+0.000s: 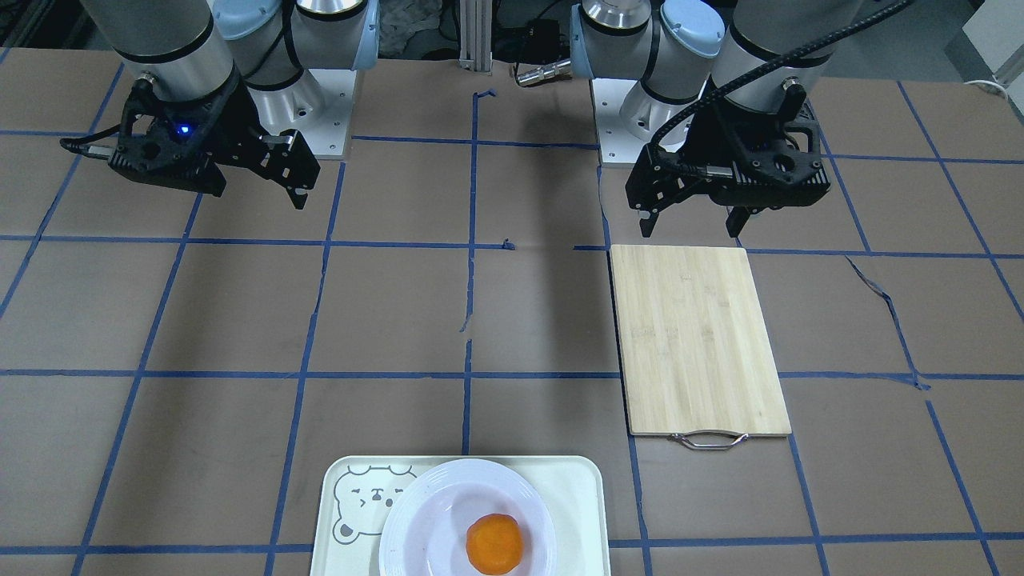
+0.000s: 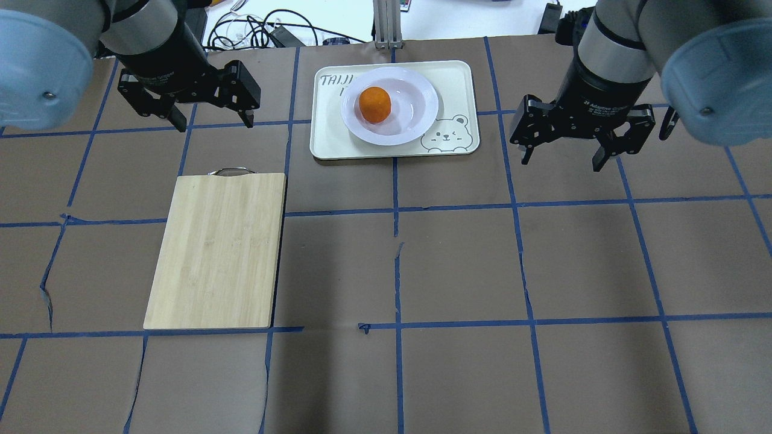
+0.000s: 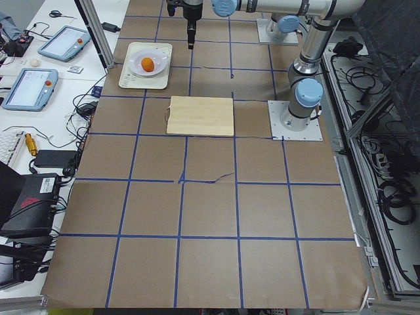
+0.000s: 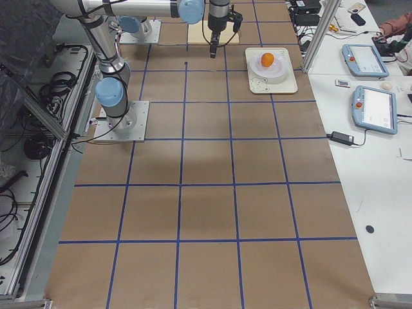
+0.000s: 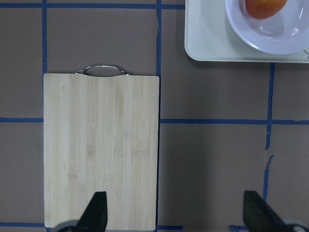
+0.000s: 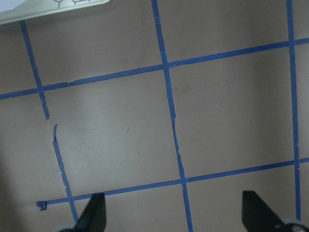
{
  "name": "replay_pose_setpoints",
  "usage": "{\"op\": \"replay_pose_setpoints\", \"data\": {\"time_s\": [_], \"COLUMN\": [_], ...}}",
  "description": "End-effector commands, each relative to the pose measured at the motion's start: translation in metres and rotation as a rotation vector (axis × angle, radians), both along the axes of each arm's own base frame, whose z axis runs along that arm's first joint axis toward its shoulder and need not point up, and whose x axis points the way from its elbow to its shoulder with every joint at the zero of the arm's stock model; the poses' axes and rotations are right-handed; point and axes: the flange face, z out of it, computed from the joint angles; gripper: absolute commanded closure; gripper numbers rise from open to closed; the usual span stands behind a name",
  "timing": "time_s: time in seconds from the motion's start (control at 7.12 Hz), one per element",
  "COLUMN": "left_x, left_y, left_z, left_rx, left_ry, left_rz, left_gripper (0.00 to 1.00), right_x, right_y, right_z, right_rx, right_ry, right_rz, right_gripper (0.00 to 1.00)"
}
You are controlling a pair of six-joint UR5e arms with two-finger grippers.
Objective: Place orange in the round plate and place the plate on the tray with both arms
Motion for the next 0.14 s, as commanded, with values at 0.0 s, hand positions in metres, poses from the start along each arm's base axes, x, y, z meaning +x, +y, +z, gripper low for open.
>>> {"op": "replay_pose_setpoints", "data": {"time_s": [0.0], "left_x": [0.0005], "left_y": [-0.0001], "left_z": [0.0], "left_rx": [0.0], "left_ry": [-0.001], "left_rz": [0.001], "left_gripper": [0.0], "right_x": [-0.0004], "right_y": [-0.0013], "right_z": [-0.0023], "right_rx": [0.005], "right_ry": [0.007], "right_rz": [0.002], "right_gripper": [0.0]}}
